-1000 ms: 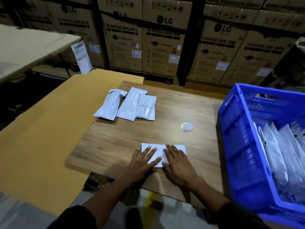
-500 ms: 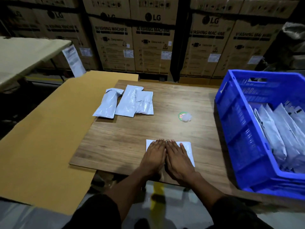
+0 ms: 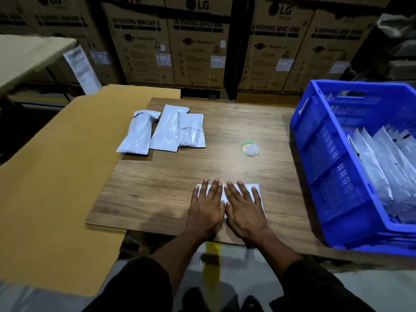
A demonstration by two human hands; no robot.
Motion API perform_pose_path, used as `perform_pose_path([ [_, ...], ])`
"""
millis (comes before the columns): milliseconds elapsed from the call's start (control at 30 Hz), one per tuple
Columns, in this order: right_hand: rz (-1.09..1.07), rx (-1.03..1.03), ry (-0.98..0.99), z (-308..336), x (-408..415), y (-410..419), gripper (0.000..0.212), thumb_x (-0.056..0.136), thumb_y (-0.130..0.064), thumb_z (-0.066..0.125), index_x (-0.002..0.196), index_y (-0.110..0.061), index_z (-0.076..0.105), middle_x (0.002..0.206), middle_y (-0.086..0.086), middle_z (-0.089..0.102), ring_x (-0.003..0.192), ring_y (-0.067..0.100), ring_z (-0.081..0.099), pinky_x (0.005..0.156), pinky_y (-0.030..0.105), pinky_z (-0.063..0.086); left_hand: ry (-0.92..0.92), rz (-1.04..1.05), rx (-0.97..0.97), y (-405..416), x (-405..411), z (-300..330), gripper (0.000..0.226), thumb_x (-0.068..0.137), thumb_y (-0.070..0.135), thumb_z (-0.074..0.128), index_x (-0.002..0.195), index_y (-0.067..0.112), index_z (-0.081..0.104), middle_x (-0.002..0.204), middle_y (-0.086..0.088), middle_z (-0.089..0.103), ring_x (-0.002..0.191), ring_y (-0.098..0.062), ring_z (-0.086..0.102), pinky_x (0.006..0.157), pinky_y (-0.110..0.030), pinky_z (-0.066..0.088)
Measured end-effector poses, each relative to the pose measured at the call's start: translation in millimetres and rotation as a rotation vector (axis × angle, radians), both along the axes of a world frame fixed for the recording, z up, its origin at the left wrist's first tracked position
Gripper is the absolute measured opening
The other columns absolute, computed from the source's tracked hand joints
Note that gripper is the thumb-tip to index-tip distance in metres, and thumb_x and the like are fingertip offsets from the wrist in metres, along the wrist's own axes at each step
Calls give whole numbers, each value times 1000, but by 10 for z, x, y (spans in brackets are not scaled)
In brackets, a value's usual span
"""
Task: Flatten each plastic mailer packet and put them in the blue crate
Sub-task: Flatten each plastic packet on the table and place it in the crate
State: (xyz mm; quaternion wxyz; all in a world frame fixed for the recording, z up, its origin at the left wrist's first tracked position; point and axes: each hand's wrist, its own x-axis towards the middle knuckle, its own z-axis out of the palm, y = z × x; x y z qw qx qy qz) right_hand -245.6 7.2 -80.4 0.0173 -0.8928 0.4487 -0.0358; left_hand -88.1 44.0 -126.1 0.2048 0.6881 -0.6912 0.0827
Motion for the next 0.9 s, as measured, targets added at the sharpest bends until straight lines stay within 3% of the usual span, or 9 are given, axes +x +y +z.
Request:
perform_pose_path([
  [333, -43, 4, 96, 9, 22, 14, 54, 100, -40, 37, 152, -25, 39, 159, -5, 34, 151, 27, 20, 116, 61, 15, -40, 19, 62, 13, 5, 39, 53, 95, 36, 46, 141, 13, 57, 153, -5, 48, 145, -37, 38, 113, -60, 32],
  [533, -120, 33, 61, 21, 5, 18, 58, 98, -46, 27, 150, -24, 43, 160, -4, 34, 149, 23, 26, 114, 62, 16, -8, 61, 134, 39, 4, 116, 58, 97, 42, 38, 144, 13, 53, 156, -9, 43, 145, -35, 37, 113, -59, 33],
  [700, -240, 122, 88, 26, -139, -53, 62, 101, -54, 12, 158, -31, 14, 166, -13, 2, 153, 16, 0, 114, 64, -5, 10, 92, 163, 70, -7, 131, 63, 95, 43, 38, 147, 8, 49, 157, -11, 41, 146, -32, 36, 113, -60, 32],
  [900, -286, 226, 43, 58, -298, -82, 62, 102, -56, 7, 158, -32, -4, 163, -17, -20, 151, 10, -16, 116, 65, -7, 63, 75, 171, 99, 18, 117, 66, 96, 45, 38, 150, 8, 45, 160, -10, 37, 148, -28, 33, 117, -57, 27],
])
